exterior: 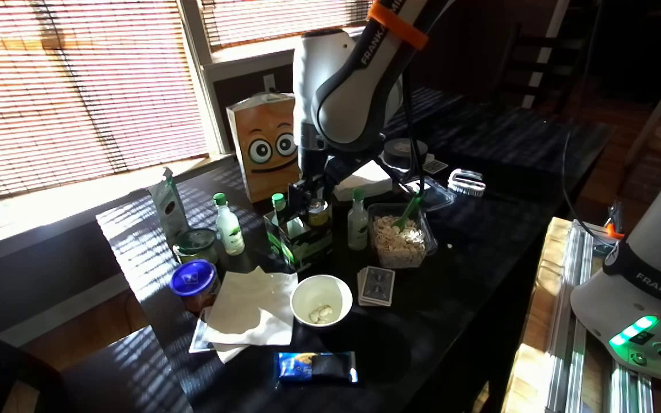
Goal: Pick up the can and place it in the box
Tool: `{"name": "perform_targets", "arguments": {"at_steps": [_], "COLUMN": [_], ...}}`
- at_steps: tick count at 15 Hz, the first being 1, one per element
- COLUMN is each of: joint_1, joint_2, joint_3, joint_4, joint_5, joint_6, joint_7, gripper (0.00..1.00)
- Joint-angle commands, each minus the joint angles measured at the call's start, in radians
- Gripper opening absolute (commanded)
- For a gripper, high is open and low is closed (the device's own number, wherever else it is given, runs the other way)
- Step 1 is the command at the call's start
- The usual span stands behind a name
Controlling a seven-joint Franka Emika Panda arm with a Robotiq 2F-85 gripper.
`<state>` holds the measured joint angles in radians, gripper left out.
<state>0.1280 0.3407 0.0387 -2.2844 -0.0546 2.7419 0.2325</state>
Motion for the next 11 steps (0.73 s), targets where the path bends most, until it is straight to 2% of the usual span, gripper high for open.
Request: {"name": "perform_targets", "arguments": {"at_steps": [1, 4, 6, 8, 9, 11], "joint_1": [0.048, 0.08, 0.076, 0.058, 0.034, 0.028], "joint_2": [-0.146, -0.278, -0.348, -0.403, -0.324, -0.349], "joint_3": [-0.022, -0.044, -0.034, 0.013, 0.014, 0.029], "joint_4": [-0.069, -0.134, -0.168, -0.201, -0.137, -0.151], "joint_5": [-0.008, -0.081, -0.149, -0.169, -0.13, -0.129], "joint_6": [-0.05, -0.09, -0.146, -0.176, -0.152, -0.156], "joint_7": [0.081, 0.207, 0.304, 0.285, 0.254, 0.253], "gripper": [1.0, 1.0, 1.0, 1.0, 1.0, 1.0]}}
